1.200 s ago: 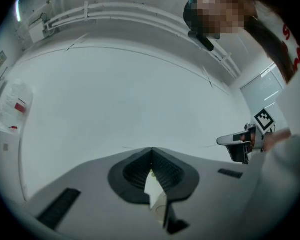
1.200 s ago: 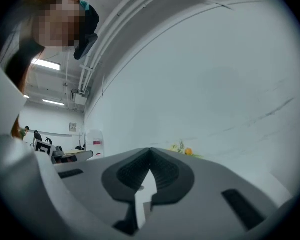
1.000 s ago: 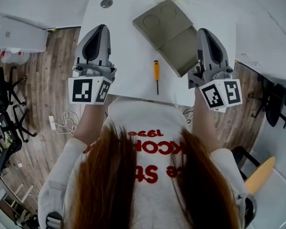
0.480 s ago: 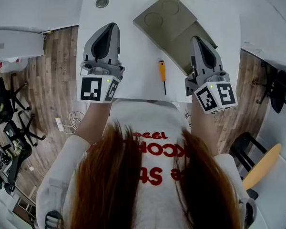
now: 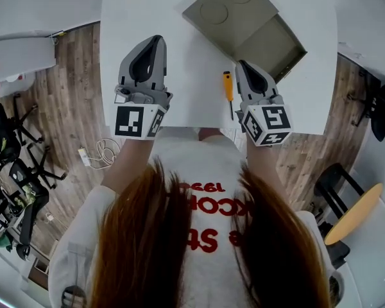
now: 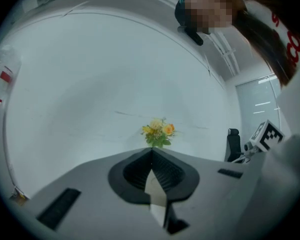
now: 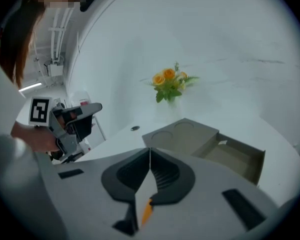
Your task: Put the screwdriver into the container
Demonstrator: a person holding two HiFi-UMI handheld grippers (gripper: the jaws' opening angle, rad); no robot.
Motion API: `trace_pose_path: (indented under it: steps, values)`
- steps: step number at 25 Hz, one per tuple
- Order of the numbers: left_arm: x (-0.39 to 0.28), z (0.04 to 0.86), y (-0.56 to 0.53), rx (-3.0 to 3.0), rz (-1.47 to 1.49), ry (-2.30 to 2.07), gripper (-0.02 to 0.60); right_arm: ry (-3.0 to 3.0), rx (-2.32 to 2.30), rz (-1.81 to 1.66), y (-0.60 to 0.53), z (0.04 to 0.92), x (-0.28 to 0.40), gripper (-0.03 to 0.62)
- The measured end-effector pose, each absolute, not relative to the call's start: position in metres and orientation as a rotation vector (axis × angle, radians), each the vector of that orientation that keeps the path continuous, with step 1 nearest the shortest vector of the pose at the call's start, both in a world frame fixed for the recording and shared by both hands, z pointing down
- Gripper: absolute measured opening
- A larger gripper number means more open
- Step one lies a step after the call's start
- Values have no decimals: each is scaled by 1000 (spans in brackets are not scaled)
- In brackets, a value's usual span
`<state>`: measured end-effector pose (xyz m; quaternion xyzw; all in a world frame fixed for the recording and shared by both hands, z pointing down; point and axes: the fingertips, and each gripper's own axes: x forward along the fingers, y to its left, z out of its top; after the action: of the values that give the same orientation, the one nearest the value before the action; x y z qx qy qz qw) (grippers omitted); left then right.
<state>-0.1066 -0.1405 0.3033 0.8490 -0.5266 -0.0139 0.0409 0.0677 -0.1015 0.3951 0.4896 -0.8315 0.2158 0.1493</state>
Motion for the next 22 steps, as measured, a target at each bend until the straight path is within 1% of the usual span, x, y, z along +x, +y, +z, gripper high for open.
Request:
trace_pose_path:
  steps: [5, 6, 8, 9, 13, 15, 20, 22]
  values:
    - [-105, 324, -132, 2585, 29, -1566, 6, -2269, 1316, 674, -86, 454, 60, 8]
    - [-105, 327, -130, 2582, 37, -1557, 6, -2246, 1307, 685, -83, 463, 60, 18]
    - [-102, 329, -130, 2571, 32, -1545, 6, -2198, 1291, 701, -80, 478, 59, 91]
    - [-101, 329, -130, 2562, 23, -1540, 6, -2172, 1280, 706, -79, 486, 59, 116]
    - [-102, 338, -129, 2570, 58, -1518, 6, -2080, 1219, 747, -75, 515, 57, 216]
    - [-104, 341, -129, 2580, 75, -1511, 6, -2050, 1211, 742, -74, 519, 56, 242]
    - [-107, 341, -128, 2570, 71, -1518, 6, -2011, 1211, 682, -74, 519, 58, 244]
    - [-107, 342, -128, 2569, 72, -1518, 6, -2006, 1212, 682, -74, 519, 59, 231]
